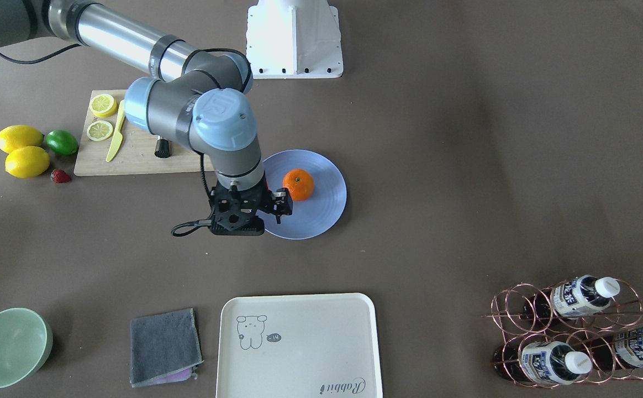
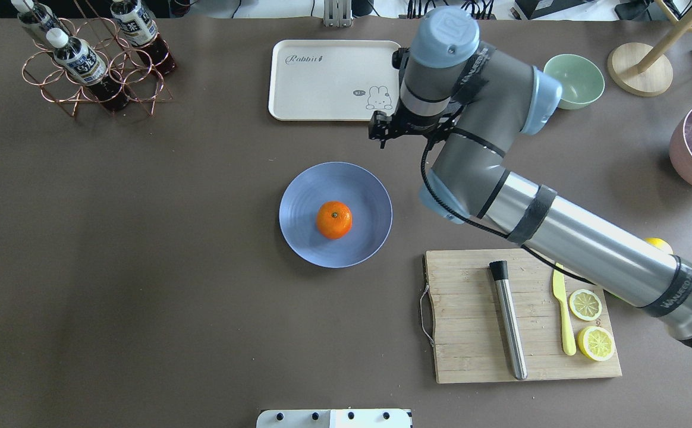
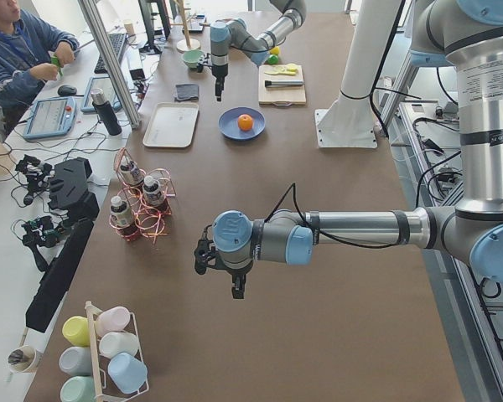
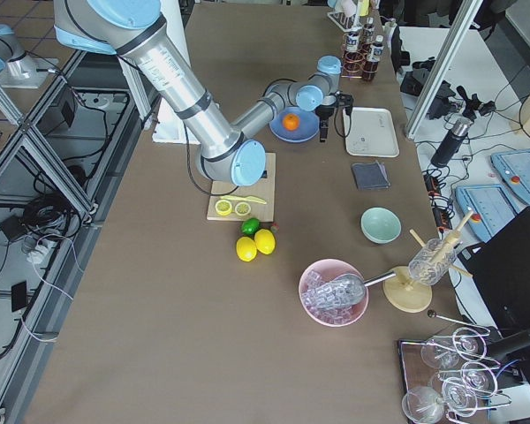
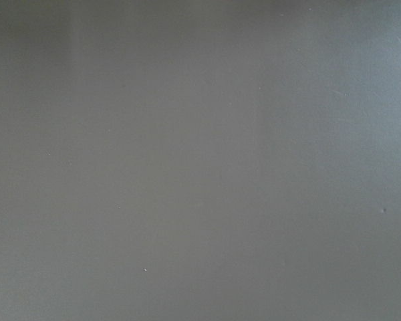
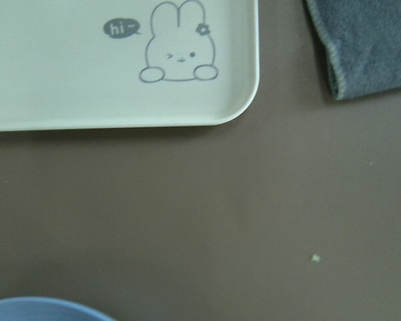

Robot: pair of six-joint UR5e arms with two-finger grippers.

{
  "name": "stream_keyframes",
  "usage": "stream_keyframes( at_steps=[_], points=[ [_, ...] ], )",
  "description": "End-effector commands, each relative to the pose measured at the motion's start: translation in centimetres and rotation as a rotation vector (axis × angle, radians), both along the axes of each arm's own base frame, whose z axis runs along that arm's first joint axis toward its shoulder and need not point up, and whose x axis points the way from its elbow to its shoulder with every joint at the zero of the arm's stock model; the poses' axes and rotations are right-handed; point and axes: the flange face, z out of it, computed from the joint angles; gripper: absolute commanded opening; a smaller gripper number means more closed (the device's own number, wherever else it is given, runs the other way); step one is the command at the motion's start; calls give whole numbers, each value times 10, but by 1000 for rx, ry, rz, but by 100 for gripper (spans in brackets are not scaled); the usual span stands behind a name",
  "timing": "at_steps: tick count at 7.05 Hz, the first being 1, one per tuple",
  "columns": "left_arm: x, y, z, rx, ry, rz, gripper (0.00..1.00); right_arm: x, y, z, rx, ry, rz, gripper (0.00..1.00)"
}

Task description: Pick orange to plate

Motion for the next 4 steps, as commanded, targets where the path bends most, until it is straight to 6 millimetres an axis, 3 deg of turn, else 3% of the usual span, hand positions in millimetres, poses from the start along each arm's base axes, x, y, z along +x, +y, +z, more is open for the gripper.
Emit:
stream_keyframes(
  at_steps=[1,2,3,4],
  points=[
    [2,1,-5,-31,-2,5,98,126,-44,84,87,43,-81,100],
    [3,-6,-12,-68,-7,23,98,185,-47,136,139,82,-140,100],
    [-1,-10,-13,-23,-4,112,98,258,-42,189,201,121,-201,100],
    [-19,-19,-22,-15,-31,116,98,333,-30,246,234,116,-268,100]
  ],
)
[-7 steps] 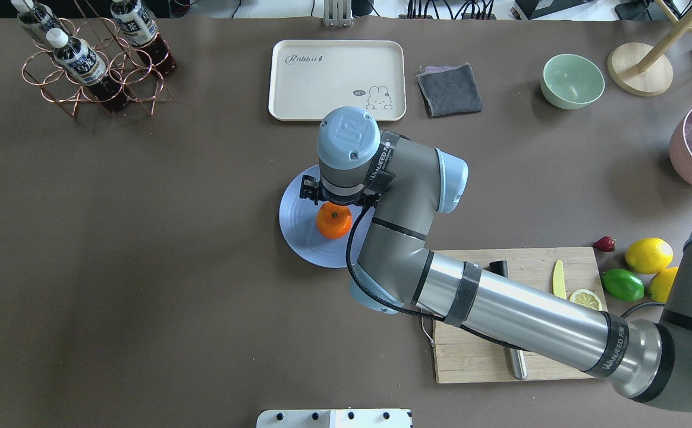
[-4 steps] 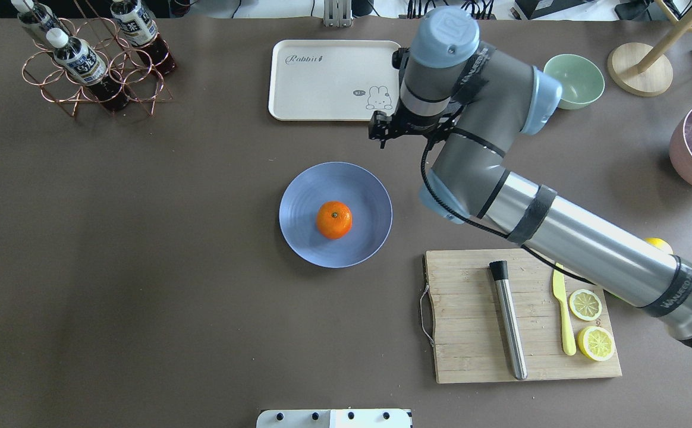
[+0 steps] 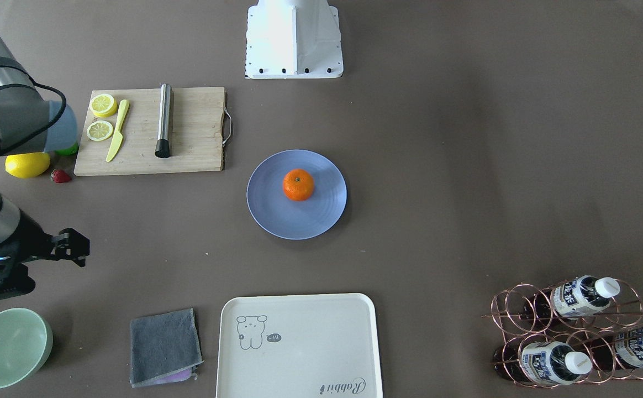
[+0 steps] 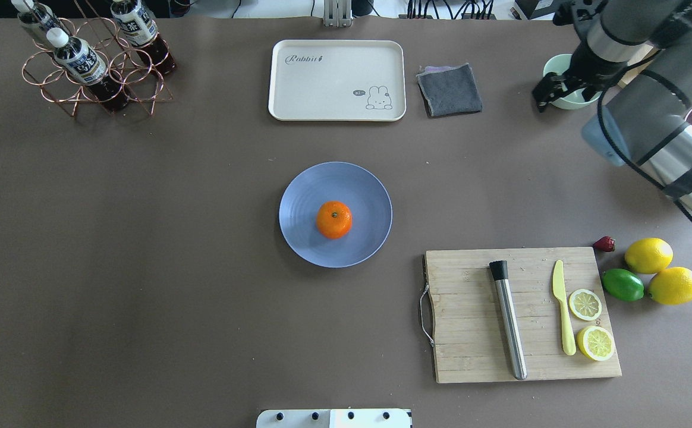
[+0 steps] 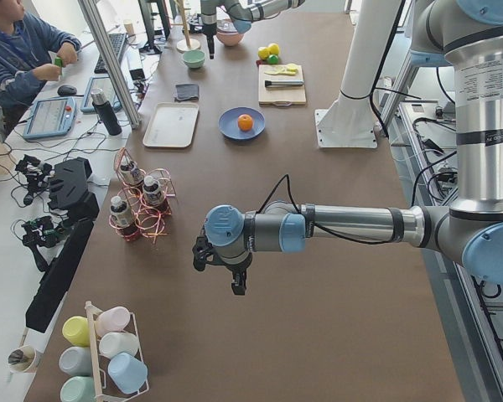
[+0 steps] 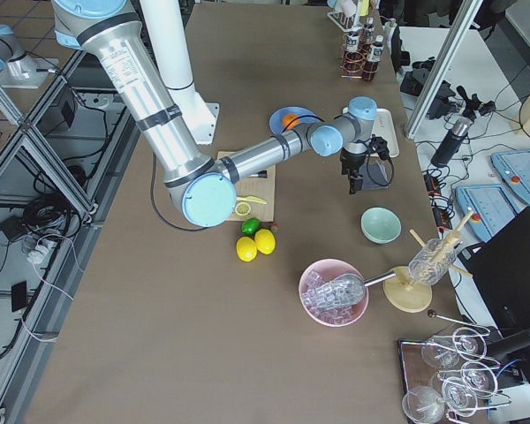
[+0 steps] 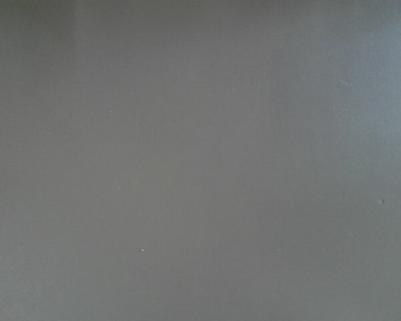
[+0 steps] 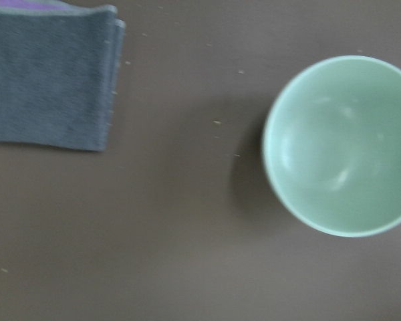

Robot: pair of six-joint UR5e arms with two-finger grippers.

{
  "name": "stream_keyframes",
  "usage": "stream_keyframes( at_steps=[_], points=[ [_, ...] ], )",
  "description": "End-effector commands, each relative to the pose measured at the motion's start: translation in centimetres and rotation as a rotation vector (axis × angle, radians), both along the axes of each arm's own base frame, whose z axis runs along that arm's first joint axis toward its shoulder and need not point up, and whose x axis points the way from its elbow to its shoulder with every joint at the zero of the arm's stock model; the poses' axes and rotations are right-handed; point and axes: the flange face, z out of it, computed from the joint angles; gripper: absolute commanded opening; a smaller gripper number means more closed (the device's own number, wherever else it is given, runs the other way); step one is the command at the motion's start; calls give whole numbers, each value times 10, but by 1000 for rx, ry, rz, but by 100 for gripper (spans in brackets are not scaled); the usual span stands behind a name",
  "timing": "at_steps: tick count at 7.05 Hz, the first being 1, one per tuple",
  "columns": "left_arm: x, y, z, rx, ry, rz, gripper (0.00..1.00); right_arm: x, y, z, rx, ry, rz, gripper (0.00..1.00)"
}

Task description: Pick orange to plate

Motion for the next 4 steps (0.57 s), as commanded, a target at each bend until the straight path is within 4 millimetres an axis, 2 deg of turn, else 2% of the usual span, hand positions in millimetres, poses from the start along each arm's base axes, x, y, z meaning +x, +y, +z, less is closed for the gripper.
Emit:
stream_keyframes(
  at_steps=[1,2,3,4],
  points=[
    [-22,-18,-19,23,-46,27,98,165,37,122,86,30,-137,100],
    [-22,-20,-21,26,-46,26,98,225,62,163,86,42,-138,100],
    [-22,-21,-22,29,-45,26,98,266,90,195,71,37,-127,100],
    [-23,-20,-26,37,-46,25,98,301,129,226,35,33,-78,100]
  ],
)
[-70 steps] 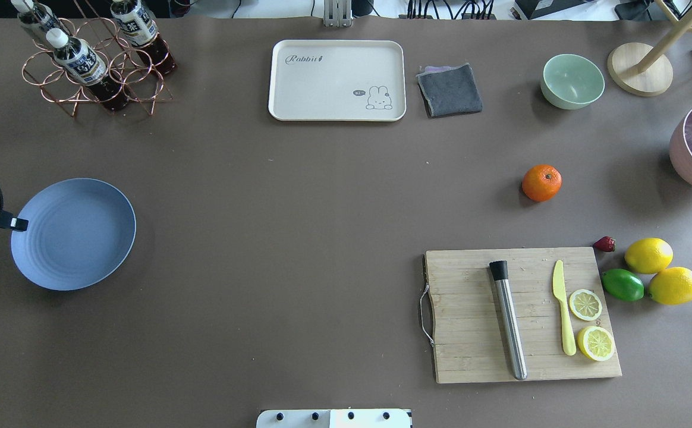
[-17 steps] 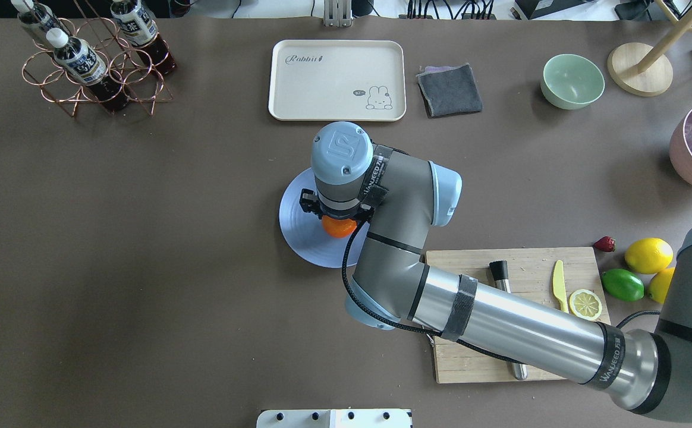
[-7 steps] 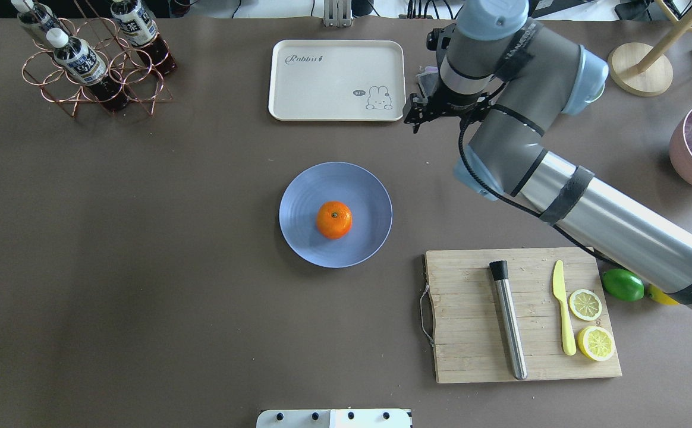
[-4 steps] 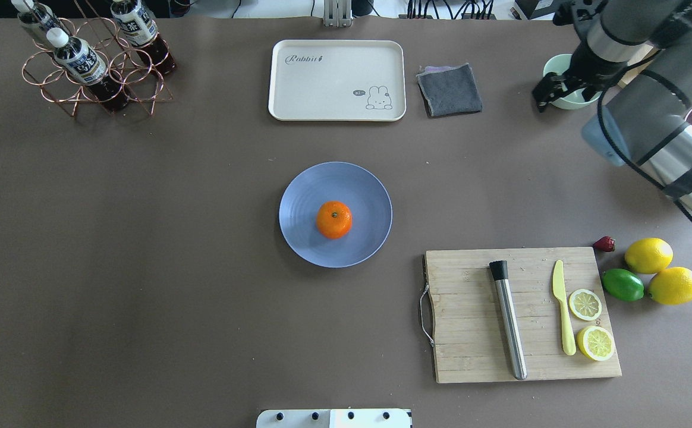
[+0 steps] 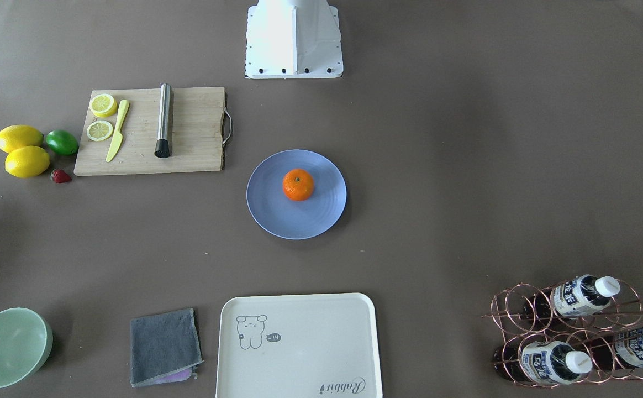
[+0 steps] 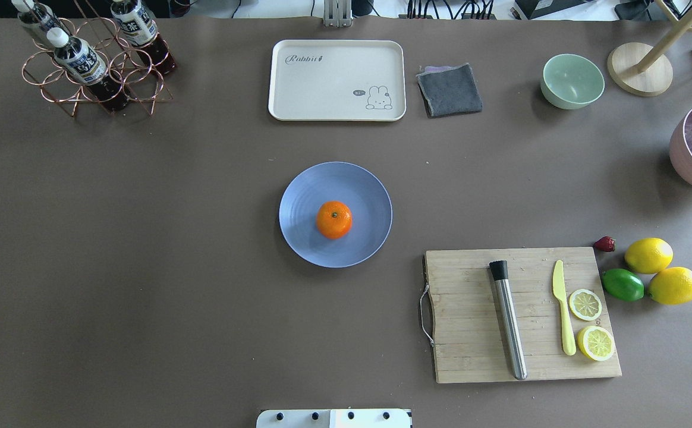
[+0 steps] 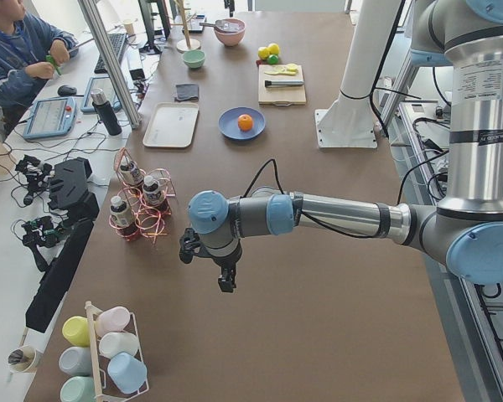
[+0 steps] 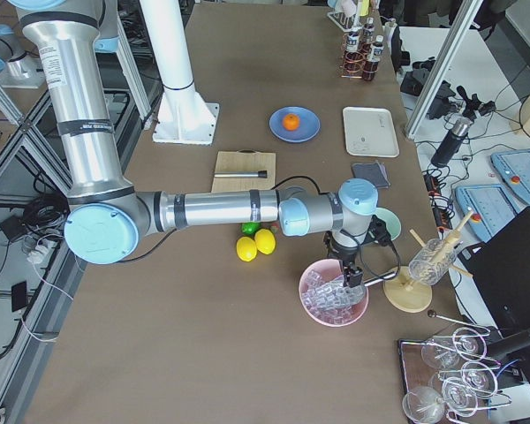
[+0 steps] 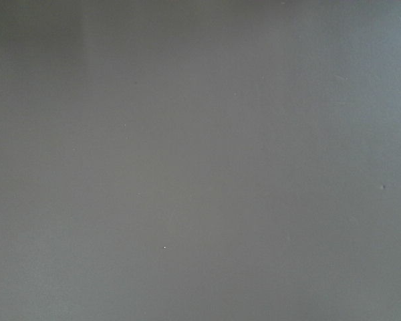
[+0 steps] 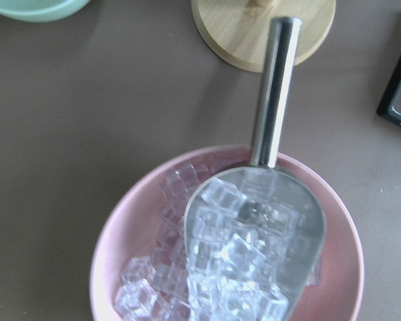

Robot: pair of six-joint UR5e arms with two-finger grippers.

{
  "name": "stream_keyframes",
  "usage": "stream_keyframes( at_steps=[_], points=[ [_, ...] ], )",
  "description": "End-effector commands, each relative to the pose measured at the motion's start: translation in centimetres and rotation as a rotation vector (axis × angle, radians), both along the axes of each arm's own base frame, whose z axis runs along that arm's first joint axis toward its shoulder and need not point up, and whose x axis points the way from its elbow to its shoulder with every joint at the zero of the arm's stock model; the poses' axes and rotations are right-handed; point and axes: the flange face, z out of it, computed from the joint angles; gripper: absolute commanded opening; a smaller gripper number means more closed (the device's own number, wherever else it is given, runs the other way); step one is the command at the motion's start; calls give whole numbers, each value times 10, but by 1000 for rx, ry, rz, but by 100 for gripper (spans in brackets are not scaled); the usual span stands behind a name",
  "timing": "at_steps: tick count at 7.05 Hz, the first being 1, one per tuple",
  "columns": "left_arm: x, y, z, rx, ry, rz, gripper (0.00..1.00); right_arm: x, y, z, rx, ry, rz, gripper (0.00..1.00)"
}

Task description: Pick orange to plate

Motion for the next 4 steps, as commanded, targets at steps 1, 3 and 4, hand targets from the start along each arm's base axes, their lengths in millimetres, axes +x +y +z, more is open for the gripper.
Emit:
stream_keyframes(
  at_steps=[1,3,4],
  points=[
    [-3,0,-5,9,-2,-5,98,66,84,64,-50,8,68,100],
    [-3,-1,-5,11,-2,-6,98,70,125,96,-62,-3,96,100],
    [-3,0,-5,9,0,-6,98,69,132,101,-70,-9,94,100]
  ],
)
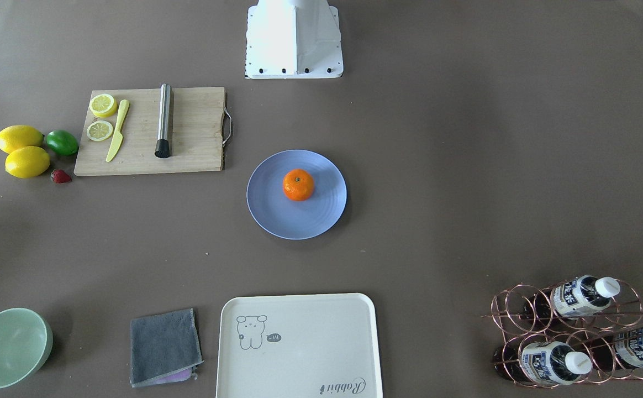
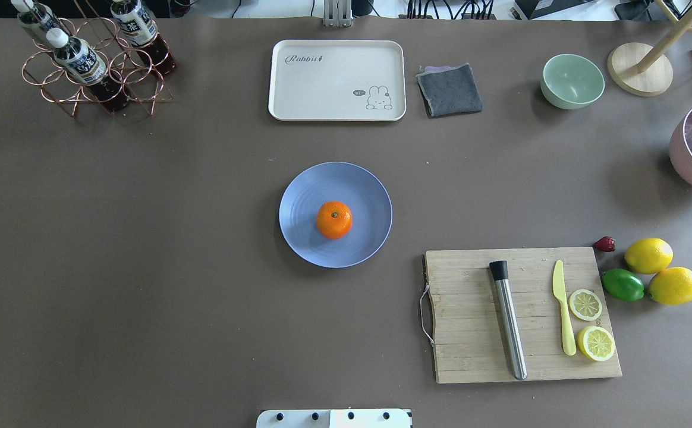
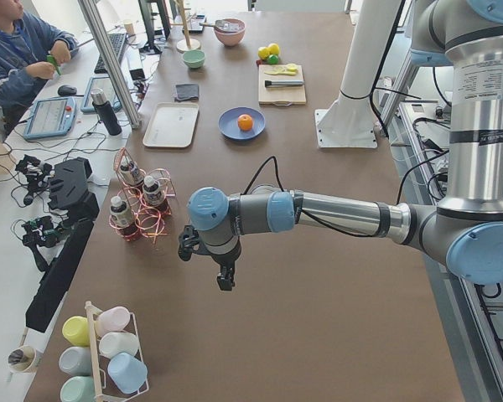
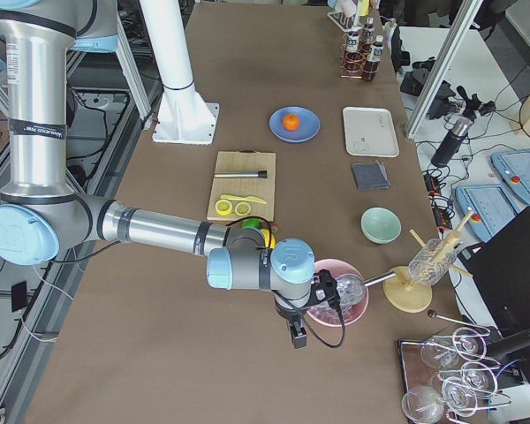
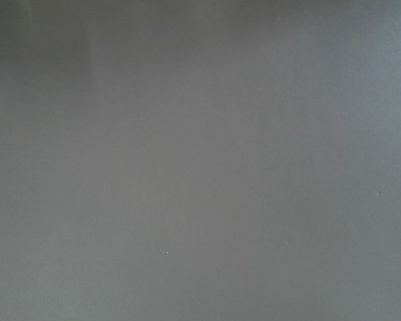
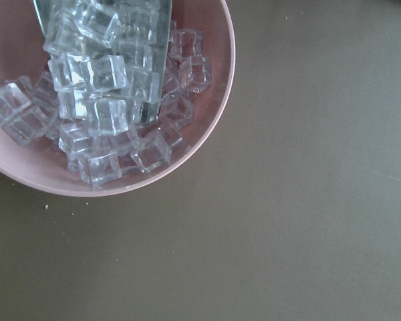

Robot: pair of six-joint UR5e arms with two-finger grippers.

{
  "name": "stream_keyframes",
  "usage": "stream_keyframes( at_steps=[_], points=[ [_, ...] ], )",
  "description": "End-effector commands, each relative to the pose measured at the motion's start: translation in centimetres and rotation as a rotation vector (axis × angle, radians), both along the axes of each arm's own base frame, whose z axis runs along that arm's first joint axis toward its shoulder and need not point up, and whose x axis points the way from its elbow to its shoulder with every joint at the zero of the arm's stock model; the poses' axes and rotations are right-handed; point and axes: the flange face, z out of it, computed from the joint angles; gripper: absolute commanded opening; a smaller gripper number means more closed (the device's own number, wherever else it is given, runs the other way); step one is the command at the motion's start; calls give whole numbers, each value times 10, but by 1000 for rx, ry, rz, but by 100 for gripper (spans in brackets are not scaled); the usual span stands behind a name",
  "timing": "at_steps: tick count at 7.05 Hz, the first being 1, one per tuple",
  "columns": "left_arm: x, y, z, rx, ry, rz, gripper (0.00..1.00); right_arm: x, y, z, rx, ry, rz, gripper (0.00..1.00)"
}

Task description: Pick orange to plate

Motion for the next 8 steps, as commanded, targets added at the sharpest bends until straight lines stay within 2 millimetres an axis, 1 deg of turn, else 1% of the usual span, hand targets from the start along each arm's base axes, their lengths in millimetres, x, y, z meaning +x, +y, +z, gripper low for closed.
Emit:
stream_keyframes(
  at_steps=[1,2,3,4,5,7,8],
  points=[
    [0,1,1,-2,0,0,98,0,11,4,2,-14,6,100],
    [0,1,1,-4,0,0,98,-10,2,-2,-38,-14,-15,100],
    [0,1,2,-4,1,0,98,-22,-15,-25,-110,-3,-45,100],
    [0,2,2,-5,1,0,98,-28,-31,-58,-188,7,-61,100],
    [-1,3,3,-7,1,-2,98,-30,-33,-65,-211,5,-66,100],
    [0,6,9,-25,-1,-5,98,-30,-30,-61,-215,4,-66,100],
    [-2,8,11,-27,-13,-10,98,-30,-30,-62,-210,2,-68,100]
  ],
)
